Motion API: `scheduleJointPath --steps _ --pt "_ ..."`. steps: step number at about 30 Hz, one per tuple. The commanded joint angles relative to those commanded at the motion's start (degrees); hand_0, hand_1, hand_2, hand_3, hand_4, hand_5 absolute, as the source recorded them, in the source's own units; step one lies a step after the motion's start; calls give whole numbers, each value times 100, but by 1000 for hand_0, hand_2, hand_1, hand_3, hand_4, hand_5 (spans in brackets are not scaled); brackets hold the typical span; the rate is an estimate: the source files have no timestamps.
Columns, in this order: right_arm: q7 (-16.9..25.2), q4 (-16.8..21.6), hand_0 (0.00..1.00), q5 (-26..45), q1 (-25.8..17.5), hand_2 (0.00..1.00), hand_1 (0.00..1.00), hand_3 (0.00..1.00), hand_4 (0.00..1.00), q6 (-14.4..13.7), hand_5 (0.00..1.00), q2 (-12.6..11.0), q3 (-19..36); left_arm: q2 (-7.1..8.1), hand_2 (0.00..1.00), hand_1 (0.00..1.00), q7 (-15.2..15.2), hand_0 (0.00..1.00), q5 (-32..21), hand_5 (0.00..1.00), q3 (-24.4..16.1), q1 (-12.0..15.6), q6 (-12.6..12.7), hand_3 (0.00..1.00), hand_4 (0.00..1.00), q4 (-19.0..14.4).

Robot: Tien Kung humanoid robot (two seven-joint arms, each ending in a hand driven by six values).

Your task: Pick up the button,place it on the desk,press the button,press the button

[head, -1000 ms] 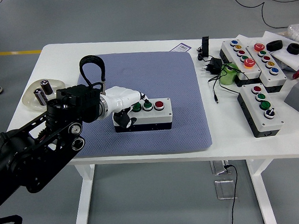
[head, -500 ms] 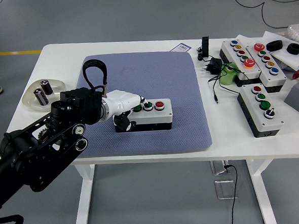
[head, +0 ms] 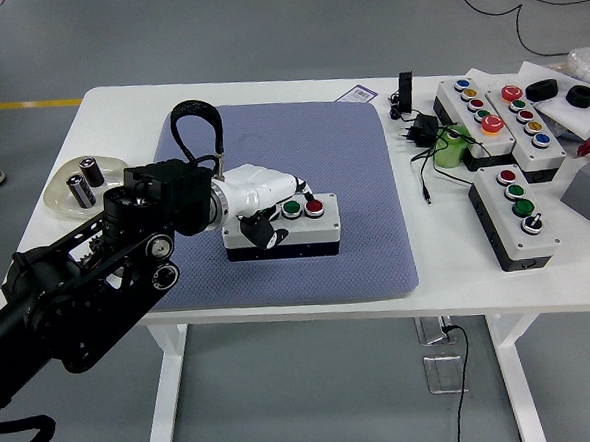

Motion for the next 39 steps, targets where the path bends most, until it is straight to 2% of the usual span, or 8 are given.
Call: scheduleJointPath --steps 8,18,30,35,39 --pt "-1 0 651 -4 -14 598 565 637 253 -3 260 -7 -8 -172 80 41 -25 15 -4 2 41 -163 0 872 592 453" --pt "-5 0 650 -18 -29 598 565 637 253 -2 260 -13 -11 -200 80 42 -24 16 -4 2 146 -168 0 872 592 626" --pt "7 0 650 -12 -12 598 565 637 254 4 260 -9 0 -139 81 44 10 18 -7 2 407 -143 0 866 593 596" --pt "10 0 650 -15 -4 598 565 637 254 4 260 -9 5 -129 86 47 -22 22 39 2 157 -107 4 870 599 449" --pt "9 0 650 -30 3 598 565 637 254 5 260 -8 18 -117 86 47 -73 22 40 2 -269 -25 377 870 599 226"
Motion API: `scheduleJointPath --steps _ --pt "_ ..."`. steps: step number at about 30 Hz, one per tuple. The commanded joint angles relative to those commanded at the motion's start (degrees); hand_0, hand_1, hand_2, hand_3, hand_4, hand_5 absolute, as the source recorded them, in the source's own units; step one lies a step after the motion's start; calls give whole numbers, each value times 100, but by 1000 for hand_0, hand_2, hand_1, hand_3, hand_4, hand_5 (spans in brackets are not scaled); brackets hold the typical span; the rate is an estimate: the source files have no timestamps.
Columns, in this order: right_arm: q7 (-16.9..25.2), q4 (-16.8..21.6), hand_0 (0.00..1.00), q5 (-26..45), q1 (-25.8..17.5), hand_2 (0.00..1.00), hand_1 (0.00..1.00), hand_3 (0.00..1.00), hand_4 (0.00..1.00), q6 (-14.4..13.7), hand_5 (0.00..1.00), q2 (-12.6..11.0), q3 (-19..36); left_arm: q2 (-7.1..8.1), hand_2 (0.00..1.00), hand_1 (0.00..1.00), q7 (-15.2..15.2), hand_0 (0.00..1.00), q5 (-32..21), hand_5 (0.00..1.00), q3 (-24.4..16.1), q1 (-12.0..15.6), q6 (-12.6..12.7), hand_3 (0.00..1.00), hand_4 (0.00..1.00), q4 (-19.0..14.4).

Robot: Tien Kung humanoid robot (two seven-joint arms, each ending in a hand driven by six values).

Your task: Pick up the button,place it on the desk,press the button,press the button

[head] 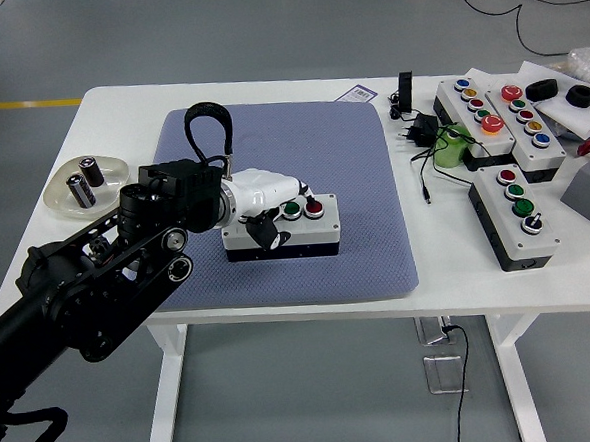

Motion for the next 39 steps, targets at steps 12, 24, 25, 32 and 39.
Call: scheduleJointPath --steps 12,24,25,32,39 --pt "-1 0 650 -32 7 598 565 637 254 3 259 -2 25 45 606 601 -320 443 -1909 917 -1032 326 2759 969 803 340" --pt "2 0 651 -46 8 598 565 637 254 -6 258 1 58 598 869 827 -1570 761 -4796 939 -1894 957 4558 924 762 714" --pt "1 0 650 -51 6 598 565 637 254 -8 258 2 63 634 878 849 -1584 802 -5019 998 -1934 1029 4463 869 737 726" --pt "-9 0 650 -46 -17 597 565 637 254 -18 258 13 58 703 905 880 -1662 843 -6732 998 -2133 1592 3951 900 721 614" --pt "-12 0 650 -5 -50 597 565 637 254 -28 257 19 28 771 907 883 -1613 851 -7048 998 -2143 1986 3573 908 718 384"
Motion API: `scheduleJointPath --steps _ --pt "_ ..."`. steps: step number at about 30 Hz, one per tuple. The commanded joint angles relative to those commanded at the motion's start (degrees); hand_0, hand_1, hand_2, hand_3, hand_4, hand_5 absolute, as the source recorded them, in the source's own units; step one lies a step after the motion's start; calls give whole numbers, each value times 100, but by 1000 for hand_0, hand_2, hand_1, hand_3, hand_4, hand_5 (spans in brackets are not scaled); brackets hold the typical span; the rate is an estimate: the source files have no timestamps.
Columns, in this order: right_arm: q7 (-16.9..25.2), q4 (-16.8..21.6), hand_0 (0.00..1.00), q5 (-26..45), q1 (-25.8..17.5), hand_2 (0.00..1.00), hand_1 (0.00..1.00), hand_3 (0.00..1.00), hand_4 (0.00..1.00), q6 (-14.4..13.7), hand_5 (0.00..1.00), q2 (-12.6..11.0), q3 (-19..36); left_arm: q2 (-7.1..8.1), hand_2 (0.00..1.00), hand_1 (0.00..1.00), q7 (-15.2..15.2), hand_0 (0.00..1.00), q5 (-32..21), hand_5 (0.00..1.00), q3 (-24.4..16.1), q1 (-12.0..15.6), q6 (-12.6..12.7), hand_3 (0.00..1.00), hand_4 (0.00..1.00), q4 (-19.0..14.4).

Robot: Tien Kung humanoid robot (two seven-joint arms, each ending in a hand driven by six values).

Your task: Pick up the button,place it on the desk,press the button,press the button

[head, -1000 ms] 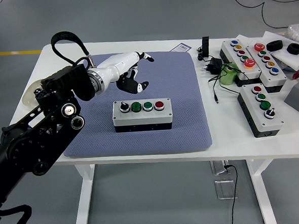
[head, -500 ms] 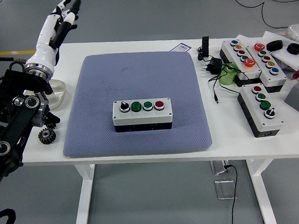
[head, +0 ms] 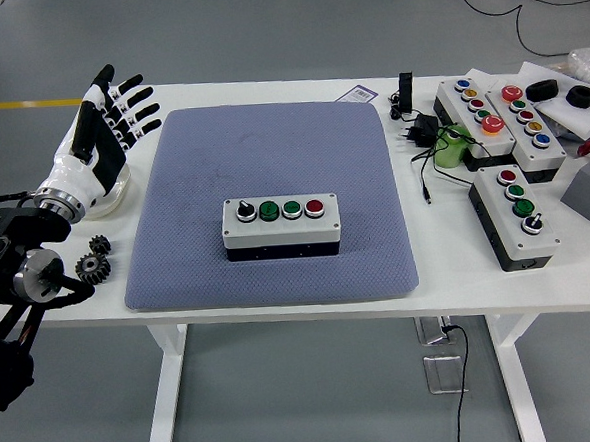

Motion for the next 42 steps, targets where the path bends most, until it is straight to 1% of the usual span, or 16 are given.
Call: scheduleJointPath --steps 6,15,22,25,32,42 --pt "2 0 650 -10 -26 598 565 637 254 -3 258 -1 9 -1 909 884 26 853 23 998 20 58 -47 909 721 -45" --pt "21 0 650 17 -31 597 565 637 254 -4 258 -2 -2 -17 913 889 36 855 35 998 55 78 -32 912 719 -42" --pt "-3 0 650 -26 -4 597 564 637 253 8 258 8 -21 -112 916 889 93 856 95 998 -3 33 -34 916 713 -36" --pt "-3 0 650 -16 18 597 564 637 253 5 258 8 -33 -103 916 889 96 856 111 998 -55 61 -35 916 713 -69" --pt "16 0 650 19 56 597 564 637 253 -4 258 -1 -32 -76 919 891 123 856 192 998 -145 113 -143 917 705 -98" --pt "16 0 650 -8 71 599 564 637 253 -2 258 -8 -9 -75 919 891 132 859 185 998 -151 114 -106 920 702 -122"
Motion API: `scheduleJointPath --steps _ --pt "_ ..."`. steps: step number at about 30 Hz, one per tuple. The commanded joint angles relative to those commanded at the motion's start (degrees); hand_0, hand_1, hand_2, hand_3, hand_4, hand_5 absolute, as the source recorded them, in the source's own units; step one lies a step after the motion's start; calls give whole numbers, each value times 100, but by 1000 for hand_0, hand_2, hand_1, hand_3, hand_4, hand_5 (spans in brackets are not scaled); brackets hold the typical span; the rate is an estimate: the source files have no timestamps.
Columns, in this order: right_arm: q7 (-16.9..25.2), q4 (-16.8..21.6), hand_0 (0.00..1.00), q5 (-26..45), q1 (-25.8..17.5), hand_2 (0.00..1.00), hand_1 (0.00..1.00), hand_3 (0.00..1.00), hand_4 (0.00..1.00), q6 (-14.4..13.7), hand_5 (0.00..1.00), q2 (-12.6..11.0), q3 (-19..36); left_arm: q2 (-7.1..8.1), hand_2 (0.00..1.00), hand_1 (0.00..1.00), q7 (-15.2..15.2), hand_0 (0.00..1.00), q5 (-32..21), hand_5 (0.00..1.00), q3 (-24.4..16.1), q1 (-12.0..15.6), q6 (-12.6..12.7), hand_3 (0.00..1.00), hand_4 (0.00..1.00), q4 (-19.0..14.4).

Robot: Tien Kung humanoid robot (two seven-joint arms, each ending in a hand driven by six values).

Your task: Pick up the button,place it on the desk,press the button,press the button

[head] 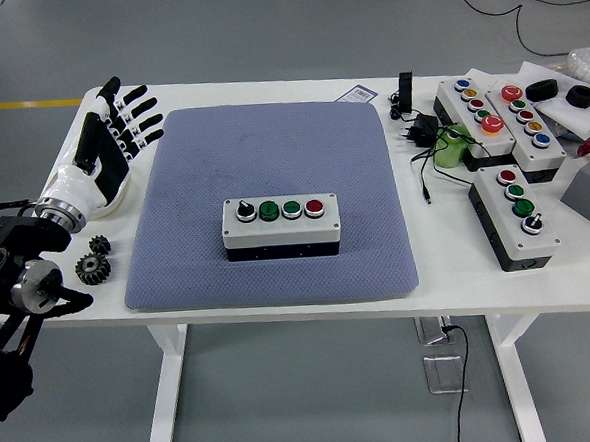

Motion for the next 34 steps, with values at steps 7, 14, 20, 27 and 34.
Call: scheduleJointPath --steps 7,14,20,27,34 --pt "2 0 650 17 -5 599 564 637 253 -2 259 -6 1 -9 920 891 31 860 26 998 -45 -12 -3 920 700 0" --pt "4 0 650 75 -15 599 565 637 252 -7 258 -12 -24 19 921 887 43 859 32 998 -46 -53 -5 921 700 -13" --pt "-1 0 650 47 -36 598 565 637 252 0 258 -7 -16 -13 922 888 153 858 130 998 -118 -15 -112 921 700 -9" --pt "5 0 650 33 -47 598 564 636 250 0 257 -9 -8 0 913 878 219 853 188 998 -238 -4 -266 919 700 -33" --pt "17 0 650 32 -43 598 564 636 250 -4 258 -9 5 -12 911 876 251 850 204 998 -254 2 -324 917 700 -35"
